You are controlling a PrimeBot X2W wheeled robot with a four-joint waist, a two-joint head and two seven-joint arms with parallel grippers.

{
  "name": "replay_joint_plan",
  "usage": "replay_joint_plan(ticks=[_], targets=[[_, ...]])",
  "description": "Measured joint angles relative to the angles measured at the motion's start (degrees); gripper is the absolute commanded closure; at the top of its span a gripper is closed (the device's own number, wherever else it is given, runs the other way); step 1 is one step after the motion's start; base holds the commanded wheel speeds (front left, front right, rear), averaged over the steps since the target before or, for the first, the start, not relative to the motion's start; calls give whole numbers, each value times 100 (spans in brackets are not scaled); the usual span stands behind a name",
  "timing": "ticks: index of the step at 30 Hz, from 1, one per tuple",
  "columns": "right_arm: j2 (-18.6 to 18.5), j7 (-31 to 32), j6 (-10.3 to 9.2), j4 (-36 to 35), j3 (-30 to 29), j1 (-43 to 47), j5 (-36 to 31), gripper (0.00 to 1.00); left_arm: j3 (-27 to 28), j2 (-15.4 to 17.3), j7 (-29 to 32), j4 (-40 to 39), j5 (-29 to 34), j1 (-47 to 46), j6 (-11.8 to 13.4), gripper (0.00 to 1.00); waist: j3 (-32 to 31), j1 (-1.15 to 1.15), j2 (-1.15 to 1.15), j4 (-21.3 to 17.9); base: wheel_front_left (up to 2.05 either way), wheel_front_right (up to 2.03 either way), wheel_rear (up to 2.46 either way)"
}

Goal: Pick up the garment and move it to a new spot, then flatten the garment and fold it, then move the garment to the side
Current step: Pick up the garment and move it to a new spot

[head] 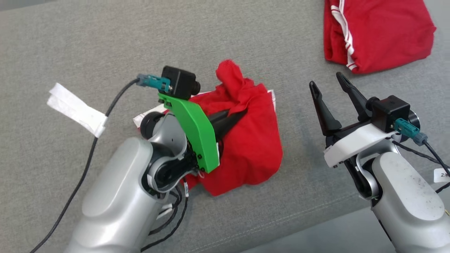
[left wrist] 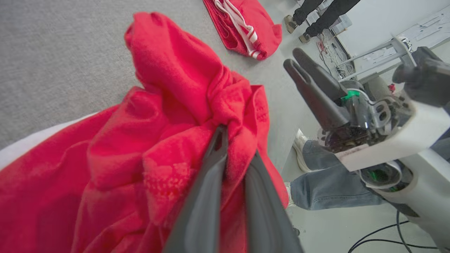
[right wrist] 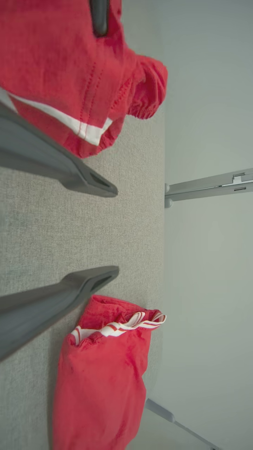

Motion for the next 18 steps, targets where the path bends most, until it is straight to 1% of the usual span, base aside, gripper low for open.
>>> replay_joint_plan(ticks=[5, 7, 9, 10, 11, 12, 13, 14, 18], targets=[[-59, -7, 0, 5, -13, 106, 0, 0, -323, 120, -100, 415, 501, 211, -2, 100, -102, 0, 0, -257, 0, 0, 0], [-138, -8, -3, 1, -52, 154, -1, 0, -397, 168, -164, 515, 677, 213, -29, 100, -137, 0, 0, -292, 0, 0, 0], [-222, -25, -5, 2, -100, 202, -1, 0, -420, 178, -248, 571, 703, 213, -29, 100, -153, 0, 0, -267, 0, 0, 0], [-248, -31, -5, 2, -110, 207, -2, 0, -434, 179, -271, 602, 715, 213, -30, 88, -157, 0, 0, -242, 0, 0, 0], [-271, -32, -5, 1, -115, 207, -3, 0, -474, 187, -293, 635, 768, 213, -31, 71, -158, 0, 0, -207, 0, 0, 0], [-293, -31, -4, 1, -113, 207, -4, 0, -522, 208, -299, 670, 847, 213, -33, 40, -159, 0, 0, -168, 0, 0, 0], [-311, -31, -3, 1, -113, 207, -5, 0, -561, 230, -300, 705, 939, 214, -36, 5, -161, 0, 0, -127, 0, 0, 0], [-334, -31, -1, 1, -112, 208, -9, 0, -580, 236, -353, 722, 1002, 218, -37, 0, -165, 0, 0, -80, 0, 0, 0], [-414, 8, 10, 3, -98, 229, -11, 0, -579, 301, -547, 775, 1100, 326, -30, 0, -203, 0, 0, 185, 0, 0, 0]])
